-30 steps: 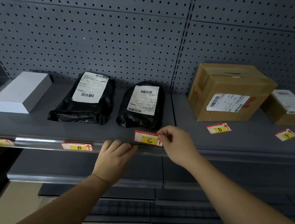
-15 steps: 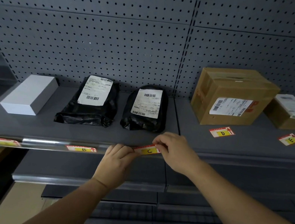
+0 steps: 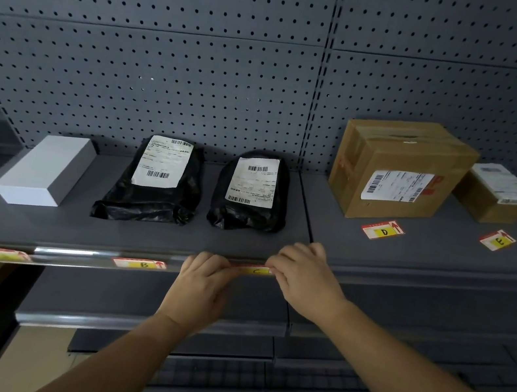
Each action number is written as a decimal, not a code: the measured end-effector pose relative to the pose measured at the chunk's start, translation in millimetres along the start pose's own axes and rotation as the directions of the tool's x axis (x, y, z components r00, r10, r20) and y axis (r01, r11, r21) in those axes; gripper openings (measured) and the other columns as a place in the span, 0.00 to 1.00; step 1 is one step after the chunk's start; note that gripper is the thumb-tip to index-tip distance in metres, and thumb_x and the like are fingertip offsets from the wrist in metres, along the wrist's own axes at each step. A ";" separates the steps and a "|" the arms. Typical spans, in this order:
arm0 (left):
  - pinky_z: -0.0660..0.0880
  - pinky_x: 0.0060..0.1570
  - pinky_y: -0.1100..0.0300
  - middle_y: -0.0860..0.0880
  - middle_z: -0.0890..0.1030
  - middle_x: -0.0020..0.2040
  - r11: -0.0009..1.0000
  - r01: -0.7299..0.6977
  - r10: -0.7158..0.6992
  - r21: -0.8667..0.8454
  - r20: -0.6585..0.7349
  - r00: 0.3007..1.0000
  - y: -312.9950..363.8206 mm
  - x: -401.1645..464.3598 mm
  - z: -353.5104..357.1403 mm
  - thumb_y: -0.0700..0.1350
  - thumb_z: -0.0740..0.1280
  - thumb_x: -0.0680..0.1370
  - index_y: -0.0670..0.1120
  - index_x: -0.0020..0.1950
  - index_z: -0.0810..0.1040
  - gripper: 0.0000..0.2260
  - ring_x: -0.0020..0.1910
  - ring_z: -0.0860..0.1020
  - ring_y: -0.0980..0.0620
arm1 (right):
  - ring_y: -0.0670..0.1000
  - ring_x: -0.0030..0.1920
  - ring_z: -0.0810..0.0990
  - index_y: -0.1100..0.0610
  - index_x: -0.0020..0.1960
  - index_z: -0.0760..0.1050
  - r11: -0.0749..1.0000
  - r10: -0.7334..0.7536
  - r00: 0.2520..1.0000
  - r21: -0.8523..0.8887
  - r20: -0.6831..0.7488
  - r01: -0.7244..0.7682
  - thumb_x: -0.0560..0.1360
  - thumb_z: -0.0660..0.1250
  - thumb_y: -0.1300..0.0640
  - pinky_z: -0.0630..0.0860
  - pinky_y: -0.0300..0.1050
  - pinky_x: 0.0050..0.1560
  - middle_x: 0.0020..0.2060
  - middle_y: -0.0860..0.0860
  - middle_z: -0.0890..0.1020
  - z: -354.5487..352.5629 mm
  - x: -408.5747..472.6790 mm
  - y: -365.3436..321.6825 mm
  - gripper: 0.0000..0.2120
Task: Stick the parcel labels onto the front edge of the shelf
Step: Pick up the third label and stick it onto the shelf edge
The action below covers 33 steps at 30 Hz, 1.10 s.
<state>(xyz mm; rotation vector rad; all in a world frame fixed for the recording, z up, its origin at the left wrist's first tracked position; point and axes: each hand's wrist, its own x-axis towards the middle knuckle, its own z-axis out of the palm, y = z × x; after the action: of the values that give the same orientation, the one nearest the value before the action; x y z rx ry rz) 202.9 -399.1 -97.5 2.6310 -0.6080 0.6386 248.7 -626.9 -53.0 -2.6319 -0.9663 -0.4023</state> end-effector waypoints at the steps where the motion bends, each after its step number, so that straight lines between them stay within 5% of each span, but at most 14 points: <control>1: 0.61 0.49 0.59 0.54 0.74 0.50 1.000 0.000 0.000 -0.004 0.003 1.000 -0.1 0.4 -0.5 0.39 0.76 0.65 0.52 0.60 0.79 0.25 0.49 0.72 0.48 | 0.53 0.42 0.74 0.53 0.46 0.81 1.000 0.011 1.000 -0.002 -0.008 -0.011 0.74 0.70 0.63 0.62 0.51 0.47 0.40 0.49 0.78 1.4 -0.7 -0.2 0.06; 7: 0.65 0.49 0.55 0.54 0.74 0.50 1.000 0.011 -0.011 -0.002 0.005 1.000 -0.8 -0.9 0.6 0.42 0.76 0.67 0.53 0.59 0.79 0.22 0.49 0.72 0.48 | 0.53 0.41 0.72 0.52 0.42 0.80 0.998 0.058 0.998 -0.017 -0.006 -0.058 0.72 0.70 0.64 0.60 0.51 0.44 0.37 0.49 0.77 3.0 -0.6 -2.0 0.07; 16: 0.70 0.46 0.51 0.51 0.78 0.47 0.999 0.048 -0.047 0.024 -0.031 0.998 3.9 5.0 3.0 0.49 0.67 0.72 0.50 0.54 0.83 0.13 0.47 0.75 0.46 | 0.50 0.48 0.72 0.51 0.51 0.81 0.994 0.047 0.999 0.098 -0.011 -0.045 0.77 0.65 0.55 0.65 0.50 0.51 0.44 0.47 0.77 -7.0 -9.5 9.8 0.07; 27: 0.71 0.41 0.50 0.52 0.79 0.39 0.996 0.084 -0.076 0.020 -0.251 0.965 78.0 77.2 28.6 0.46 0.71 0.73 0.48 0.43 0.82 0.03 0.40 0.76 0.47 | 0.48 0.47 0.75 0.54 0.52 0.81 0.971 0.153 0.988 0.192 -0.035 -0.144 0.77 0.67 0.54 0.73 0.43 0.48 0.44 0.47 0.79 -55.9 -45.8 122.7 0.07; 33: 0.77 0.43 0.51 0.49 0.81 0.42 0.974 0.226 -0.226 -0.025 -0.004 0.974 157.5 180.7 89.0 0.53 0.67 0.74 0.49 0.47 0.83 0.09 0.44 0.78 0.46 | 0.47 0.50 0.75 0.53 0.54 0.81 0.947 0.253 0.967 0.208 -0.007 -0.246 0.77 0.67 0.52 0.73 0.42 0.50 0.48 0.47 0.80 -96.2 -80.4 212.7 0.09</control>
<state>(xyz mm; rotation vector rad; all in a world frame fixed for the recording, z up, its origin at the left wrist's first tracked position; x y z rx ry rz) 302.7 -628.0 -42.8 2.6230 -0.3046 0.5656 315.7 -863.8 -34.2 -2.5063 -0.6154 -0.2679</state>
